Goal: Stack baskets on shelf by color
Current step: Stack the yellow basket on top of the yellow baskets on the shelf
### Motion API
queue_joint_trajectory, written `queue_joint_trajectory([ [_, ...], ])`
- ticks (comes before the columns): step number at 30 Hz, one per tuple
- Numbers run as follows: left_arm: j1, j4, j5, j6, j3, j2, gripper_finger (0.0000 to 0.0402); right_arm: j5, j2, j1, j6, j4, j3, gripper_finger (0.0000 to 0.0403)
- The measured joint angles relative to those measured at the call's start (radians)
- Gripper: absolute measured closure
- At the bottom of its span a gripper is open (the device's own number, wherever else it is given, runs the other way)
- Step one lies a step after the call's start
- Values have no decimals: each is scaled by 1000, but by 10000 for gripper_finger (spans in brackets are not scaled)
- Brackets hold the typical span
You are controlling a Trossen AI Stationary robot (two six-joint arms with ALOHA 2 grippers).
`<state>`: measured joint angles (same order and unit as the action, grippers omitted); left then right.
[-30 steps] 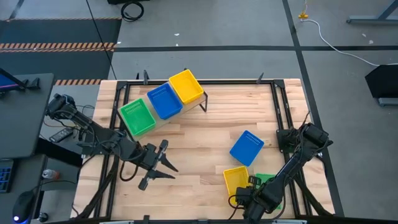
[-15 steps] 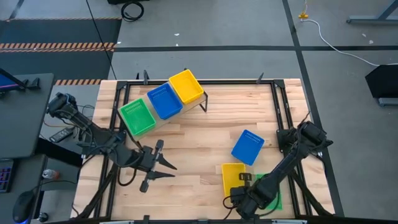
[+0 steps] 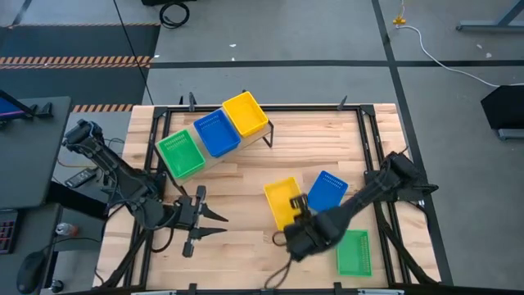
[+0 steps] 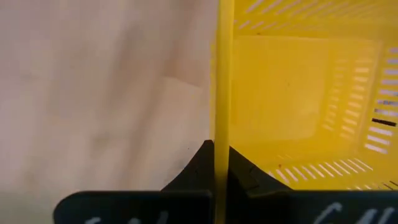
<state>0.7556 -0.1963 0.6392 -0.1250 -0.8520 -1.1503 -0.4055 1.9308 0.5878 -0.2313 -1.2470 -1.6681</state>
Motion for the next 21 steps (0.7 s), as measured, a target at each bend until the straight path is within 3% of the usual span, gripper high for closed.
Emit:
queue_joint_trajectory([
  [7, 32, 8, 5, -22, 0, -1, 285, -103, 0, -124, 194, -154, -196, 392],
  [11, 45, 17, 14, -21, 1, -5, 285, -152, 0, -203, 358, -152, -274, 392],
  [21, 56, 17, 68, -35, 2, -29, 285, -161, 0, -482, 731, -85, -441, 392],
])
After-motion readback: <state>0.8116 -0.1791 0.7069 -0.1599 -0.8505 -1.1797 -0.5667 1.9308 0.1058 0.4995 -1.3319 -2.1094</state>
